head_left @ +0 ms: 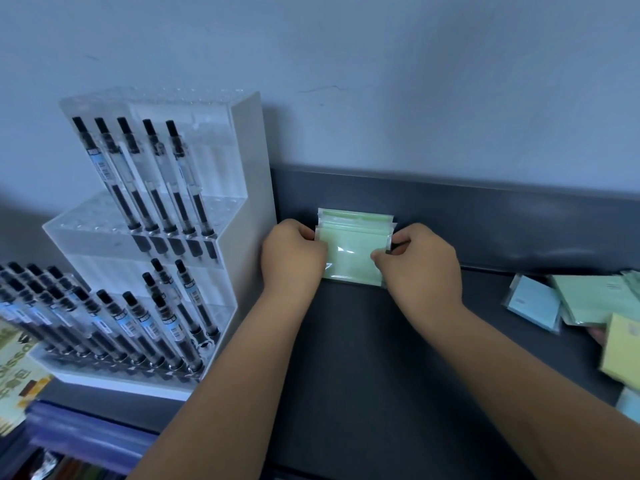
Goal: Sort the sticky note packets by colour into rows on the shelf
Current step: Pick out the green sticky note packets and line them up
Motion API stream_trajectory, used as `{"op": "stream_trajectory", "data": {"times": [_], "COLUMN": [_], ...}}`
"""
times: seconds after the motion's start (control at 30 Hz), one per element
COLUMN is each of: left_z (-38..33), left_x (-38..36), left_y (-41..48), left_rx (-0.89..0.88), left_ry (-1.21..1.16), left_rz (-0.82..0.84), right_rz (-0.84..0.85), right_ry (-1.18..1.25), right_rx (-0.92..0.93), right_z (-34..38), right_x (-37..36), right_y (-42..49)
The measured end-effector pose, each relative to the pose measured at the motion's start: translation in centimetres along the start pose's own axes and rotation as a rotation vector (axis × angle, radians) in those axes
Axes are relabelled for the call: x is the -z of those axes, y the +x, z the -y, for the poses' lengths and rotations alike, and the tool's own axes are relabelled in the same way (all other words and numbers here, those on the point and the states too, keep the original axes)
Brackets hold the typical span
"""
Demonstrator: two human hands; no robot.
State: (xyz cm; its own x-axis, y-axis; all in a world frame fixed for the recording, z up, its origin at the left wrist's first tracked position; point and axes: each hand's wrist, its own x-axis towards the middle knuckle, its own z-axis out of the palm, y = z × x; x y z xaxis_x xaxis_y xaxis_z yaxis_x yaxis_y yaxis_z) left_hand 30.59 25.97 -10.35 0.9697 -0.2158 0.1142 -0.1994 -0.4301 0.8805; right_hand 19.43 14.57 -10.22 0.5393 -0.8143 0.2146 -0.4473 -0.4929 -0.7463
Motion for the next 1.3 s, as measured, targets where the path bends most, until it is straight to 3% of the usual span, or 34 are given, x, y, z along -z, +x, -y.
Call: {"op": "stream_trajectory", "data": {"times": [0.3,0.57,0.8,0.97,1.13,1.3], "left_z": [-0.5,-2.6,-5.8,-7.9,-8.3,-8.6], "left_x": [0.2,1.3,1.9,1.5,-0.3,-2.7], "left_y": [-0.4,-2.2,-6.1,-10.0,-13.0,-15.8], "left_rx": [-0.016,-0.182,-0.384,-0.484,-0.555,-0.541], "left_ry": [0.036,0.247,0.220,0.137,0.108,0.105], "left_rz": [0.004,0.030,-0.004,0.097,0.229,0.257], "right_rz": [-0.001,0.117,0.053,-0.083,-0.110,-0.099], "right_ry": [0.022,-0.081,0.049,0.205,0.172,0.083], "right_rx": [-0.010,0.044,0.051,-0.069,-0.074,-0.058], "right_z": [0.4,0.3,-0.6,-2.4,-4.8,-8.5], "right_x": [1.2,3.6,9.1,13.6,17.0,21.9], "right_y": [-0.2,-1.5,-4.0,-6.4,-8.9,-10.3]}}
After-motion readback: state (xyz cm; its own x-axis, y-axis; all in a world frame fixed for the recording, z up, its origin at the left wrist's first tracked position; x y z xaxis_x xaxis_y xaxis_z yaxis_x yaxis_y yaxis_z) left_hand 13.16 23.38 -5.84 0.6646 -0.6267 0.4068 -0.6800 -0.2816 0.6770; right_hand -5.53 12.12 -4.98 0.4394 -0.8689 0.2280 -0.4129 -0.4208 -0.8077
